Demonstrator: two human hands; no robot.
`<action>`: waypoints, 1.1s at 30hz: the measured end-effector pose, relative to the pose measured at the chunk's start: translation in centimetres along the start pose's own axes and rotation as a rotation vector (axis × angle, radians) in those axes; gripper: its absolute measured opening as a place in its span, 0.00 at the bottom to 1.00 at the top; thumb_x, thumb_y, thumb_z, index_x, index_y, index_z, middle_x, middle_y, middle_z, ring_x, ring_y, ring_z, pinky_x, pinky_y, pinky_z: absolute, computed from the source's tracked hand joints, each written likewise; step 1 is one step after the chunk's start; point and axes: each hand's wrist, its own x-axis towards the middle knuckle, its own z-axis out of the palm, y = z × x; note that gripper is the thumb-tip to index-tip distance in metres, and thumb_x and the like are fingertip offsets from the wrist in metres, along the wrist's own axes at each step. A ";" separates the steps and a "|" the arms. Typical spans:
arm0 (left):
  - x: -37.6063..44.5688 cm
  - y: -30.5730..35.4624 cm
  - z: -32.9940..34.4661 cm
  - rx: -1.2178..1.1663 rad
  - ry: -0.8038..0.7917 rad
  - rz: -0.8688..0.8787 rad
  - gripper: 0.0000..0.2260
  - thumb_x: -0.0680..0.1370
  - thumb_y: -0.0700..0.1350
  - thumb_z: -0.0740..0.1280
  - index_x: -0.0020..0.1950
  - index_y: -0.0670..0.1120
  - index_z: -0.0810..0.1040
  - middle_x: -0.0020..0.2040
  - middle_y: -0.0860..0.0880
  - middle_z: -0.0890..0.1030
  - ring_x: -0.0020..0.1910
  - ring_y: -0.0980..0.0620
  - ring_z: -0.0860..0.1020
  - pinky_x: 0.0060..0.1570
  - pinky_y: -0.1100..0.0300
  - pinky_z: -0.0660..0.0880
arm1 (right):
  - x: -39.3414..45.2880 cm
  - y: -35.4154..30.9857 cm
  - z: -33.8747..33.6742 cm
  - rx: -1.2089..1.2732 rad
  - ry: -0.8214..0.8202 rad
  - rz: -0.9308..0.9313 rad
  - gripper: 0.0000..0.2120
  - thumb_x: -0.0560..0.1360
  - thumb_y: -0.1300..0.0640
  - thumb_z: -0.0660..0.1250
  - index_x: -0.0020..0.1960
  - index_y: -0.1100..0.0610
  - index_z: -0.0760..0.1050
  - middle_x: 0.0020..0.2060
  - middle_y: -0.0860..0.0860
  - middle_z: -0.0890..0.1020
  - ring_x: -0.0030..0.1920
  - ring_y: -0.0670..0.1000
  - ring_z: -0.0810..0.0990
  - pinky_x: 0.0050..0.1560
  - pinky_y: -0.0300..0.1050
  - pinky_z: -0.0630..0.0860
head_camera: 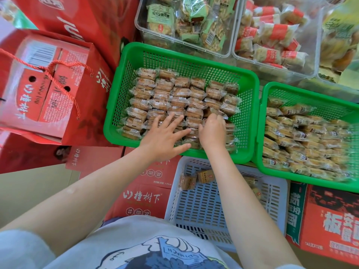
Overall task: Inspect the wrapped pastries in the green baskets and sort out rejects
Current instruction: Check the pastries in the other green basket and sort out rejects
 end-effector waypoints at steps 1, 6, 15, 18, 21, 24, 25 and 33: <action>0.0 0.0 0.0 -0.002 0.003 0.000 0.31 0.79 0.72 0.41 0.81 0.63 0.51 0.83 0.50 0.40 0.80 0.47 0.36 0.77 0.39 0.37 | 0.0 0.0 0.0 0.003 -0.007 0.029 0.18 0.79 0.54 0.68 0.63 0.64 0.71 0.61 0.60 0.75 0.65 0.59 0.71 0.65 0.50 0.69; 0.1 0.0 0.1 0.000 0.013 0.002 0.31 0.79 0.71 0.41 0.81 0.63 0.52 0.83 0.50 0.41 0.81 0.47 0.37 0.77 0.39 0.40 | -0.4 -0.4 0.1 -0.056 0.043 -0.127 0.11 0.79 0.62 0.67 0.59 0.62 0.73 0.59 0.59 0.75 0.62 0.60 0.72 0.60 0.51 0.72; 0.0 0.0 0.0 -0.005 0.027 0.003 0.31 0.79 0.71 0.42 0.81 0.63 0.53 0.83 0.50 0.43 0.81 0.47 0.38 0.77 0.39 0.40 | 0.0 -0.5 -0.5 -0.082 -0.031 -0.045 0.15 0.81 0.56 0.66 0.64 0.61 0.72 0.65 0.60 0.71 0.66 0.60 0.71 0.60 0.51 0.73; 0.0 0.0 0.1 -0.007 0.028 0.006 0.31 0.79 0.71 0.42 0.81 0.63 0.53 0.83 0.50 0.42 0.81 0.47 0.38 0.77 0.39 0.40 | 0.0 -1.1 -0.6 -0.156 -0.077 -0.046 0.10 0.82 0.62 0.62 0.63 0.61 0.73 0.66 0.61 0.68 0.63 0.62 0.72 0.56 0.51 0.75; 0.0 0.0 0.2 -0.009 0.025 0.007 0.31 0.79 0.71 0.42 0.81 0.63 0.53 0.83 0.50 0.42 0.81 0.47 0.38 0.77 0.39 0.40 | 0.2 -1.7 -0.8 -0.166 -0.108 0.006 0.12 0.81 0.66 0.61 0.64 0.64 0.72 0.71 0.62 0.63 0.67 0.61 0.70 0.61 0.49 0.73; -0.2 0.0 0.1 0.016 0.063 0.021 0.30 0.81 0.69 0.43 0.81 0.61 0.55 0.83 0.50 0.45 0.81 0.47 0.42 0.77 0.39 0.43 | 0.3 -1.6 -0.8 -0.180 -0.115 0.033 0.11 0.80 0.66 0.62 0.62 0.65 0.75 0.73 0.62 0.61 0.72 0.61 0.63 0.67 0.49 0.69; -0.3 0.1 0.2 0.034 0.078 0.032 0.29 0.81 0.67 0.44 0.81 0.59 0.56 0.83 0.50 0.48 0.81 0.47 0.44 0.77 0.40 0.44 | 0.2 -1.6 -0.8 -0.186 -0.106 0.027 0.10 0.80 0.66 0.63 0.60 0.65 0.77 0.72 0.62 0.62 0.71 0.61 0.63 0.67 0.50 0.69; -0.2 0.0 0.3 0.050 0.099 0.042 0.29 0.82 0.66 0.44 0.81 0.58 0.58 0.81 0.49 0.58 0.79 0.45 0.55 0.75 0.40 0.50 | 0.2 -0.6 -1.3 0.056 -0.130 0.038 0.09 0.80 0.62 0.60 0.58 0.63 0.75 0.67 0.62 0.68 0.68 0.61 0.66 0.66 0.52 0.68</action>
